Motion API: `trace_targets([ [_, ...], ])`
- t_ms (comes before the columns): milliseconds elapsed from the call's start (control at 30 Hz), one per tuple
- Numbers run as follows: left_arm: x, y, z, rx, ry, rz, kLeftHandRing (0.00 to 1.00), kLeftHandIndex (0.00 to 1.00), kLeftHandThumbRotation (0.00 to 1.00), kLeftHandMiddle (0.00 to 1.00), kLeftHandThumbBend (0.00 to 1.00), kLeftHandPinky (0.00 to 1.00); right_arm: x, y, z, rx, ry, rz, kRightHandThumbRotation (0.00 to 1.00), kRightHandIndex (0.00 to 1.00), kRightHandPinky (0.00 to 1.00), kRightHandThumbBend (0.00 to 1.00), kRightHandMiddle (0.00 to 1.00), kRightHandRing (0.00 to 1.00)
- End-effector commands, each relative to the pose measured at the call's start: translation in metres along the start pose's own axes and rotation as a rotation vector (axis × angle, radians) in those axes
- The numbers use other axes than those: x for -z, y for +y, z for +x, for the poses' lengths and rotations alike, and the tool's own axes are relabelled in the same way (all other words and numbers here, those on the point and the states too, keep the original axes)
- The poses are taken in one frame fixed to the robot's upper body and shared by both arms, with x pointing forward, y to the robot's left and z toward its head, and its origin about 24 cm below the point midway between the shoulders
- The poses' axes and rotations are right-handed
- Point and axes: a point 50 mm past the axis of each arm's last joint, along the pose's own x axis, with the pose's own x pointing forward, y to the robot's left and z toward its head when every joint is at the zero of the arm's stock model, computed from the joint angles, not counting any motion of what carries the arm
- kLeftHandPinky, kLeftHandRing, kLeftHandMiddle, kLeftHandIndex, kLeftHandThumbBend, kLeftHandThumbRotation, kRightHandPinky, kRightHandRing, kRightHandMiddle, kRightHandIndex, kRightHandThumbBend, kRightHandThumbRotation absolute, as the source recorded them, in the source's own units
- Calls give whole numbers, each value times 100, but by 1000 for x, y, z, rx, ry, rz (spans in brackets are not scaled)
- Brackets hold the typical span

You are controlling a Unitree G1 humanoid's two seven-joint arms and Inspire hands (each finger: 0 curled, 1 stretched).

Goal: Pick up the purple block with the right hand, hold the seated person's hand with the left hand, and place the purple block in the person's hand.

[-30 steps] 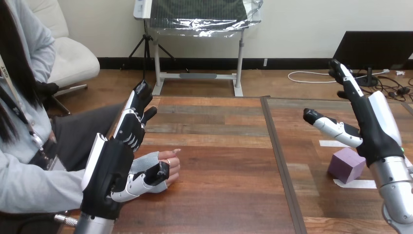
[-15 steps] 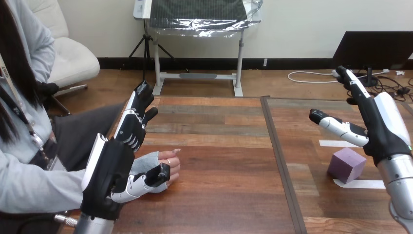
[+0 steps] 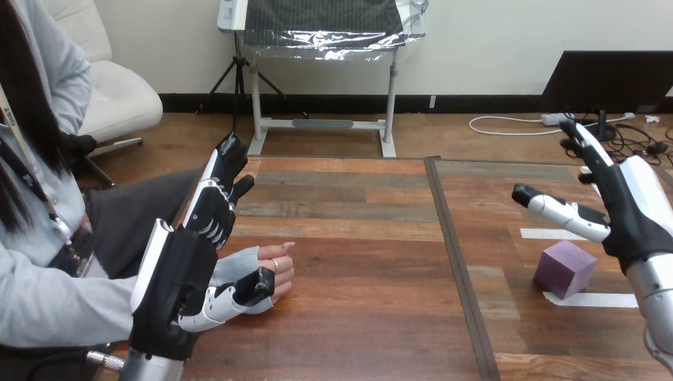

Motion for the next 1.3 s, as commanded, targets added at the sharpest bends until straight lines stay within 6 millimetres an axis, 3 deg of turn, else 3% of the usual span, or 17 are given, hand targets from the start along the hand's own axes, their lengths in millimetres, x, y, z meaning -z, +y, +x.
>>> trace_targets([
  [0,-9,6,10,0,-67,22,100,99,65,100,100,97,-15,-18,20,38,-34,-12,74,94,80,100,90,92],
  [533,-11,8,8,13,-74,21,100,100,64,100,100,97,-1,-16,16,11,57,-36,67,90,77,99,89,90],
  [1267,-16,9,5,14,-95,14,100,100,63,100,100,97,14,-8,8,-18,160,-83,66,88,75,100,87,89],
])
